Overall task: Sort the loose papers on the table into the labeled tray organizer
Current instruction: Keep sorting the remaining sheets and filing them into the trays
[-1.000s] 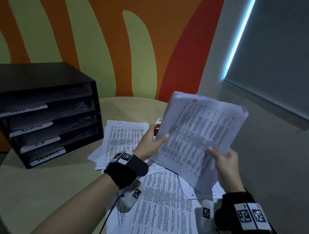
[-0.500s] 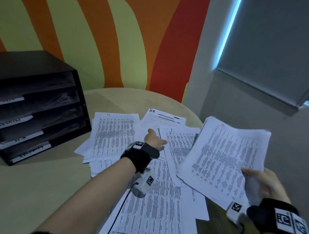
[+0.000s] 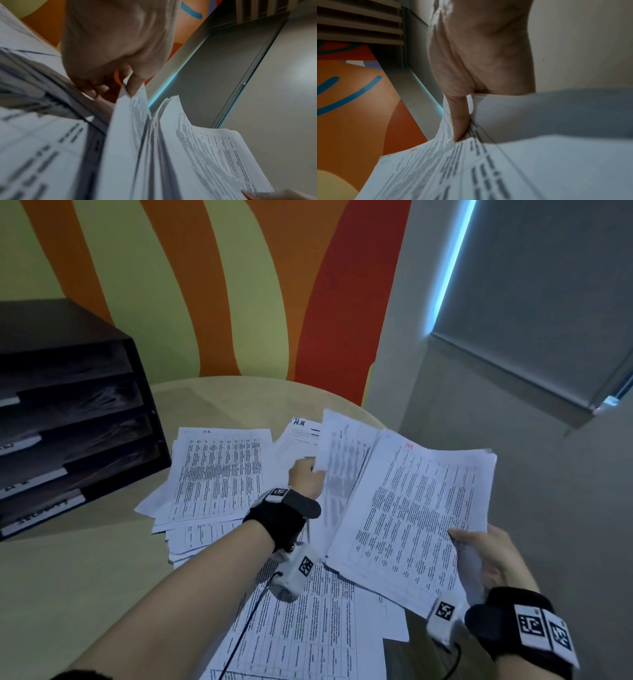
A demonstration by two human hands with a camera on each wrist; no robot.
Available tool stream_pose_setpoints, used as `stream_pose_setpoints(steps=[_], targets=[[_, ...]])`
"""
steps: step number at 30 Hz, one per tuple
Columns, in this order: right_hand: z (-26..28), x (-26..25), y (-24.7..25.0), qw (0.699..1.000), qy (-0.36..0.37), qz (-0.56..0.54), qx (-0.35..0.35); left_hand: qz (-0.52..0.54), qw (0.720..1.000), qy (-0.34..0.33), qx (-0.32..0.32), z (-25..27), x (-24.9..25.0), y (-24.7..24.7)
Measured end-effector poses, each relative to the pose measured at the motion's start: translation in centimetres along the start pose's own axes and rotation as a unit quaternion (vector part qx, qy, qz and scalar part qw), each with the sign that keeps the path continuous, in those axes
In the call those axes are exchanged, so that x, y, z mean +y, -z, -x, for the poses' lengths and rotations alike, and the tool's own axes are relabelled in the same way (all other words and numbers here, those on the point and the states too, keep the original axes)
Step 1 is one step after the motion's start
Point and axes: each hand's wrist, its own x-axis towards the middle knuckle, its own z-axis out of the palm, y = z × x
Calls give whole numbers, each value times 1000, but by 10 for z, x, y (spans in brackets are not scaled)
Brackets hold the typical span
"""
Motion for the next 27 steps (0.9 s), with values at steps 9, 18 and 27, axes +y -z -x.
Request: stream_pose_setpoints(steps=[9,18,27], targets=[[4,-18,-29,995,94,-24,-25,132,959,-123,218,-27,33,130],[26,-30,-68,983,173,-36,-45,184,957,-134,180,-13,54,197],[59,-44,-103,962,230,-23,-144,133,987,-72,47,20,42,138]])
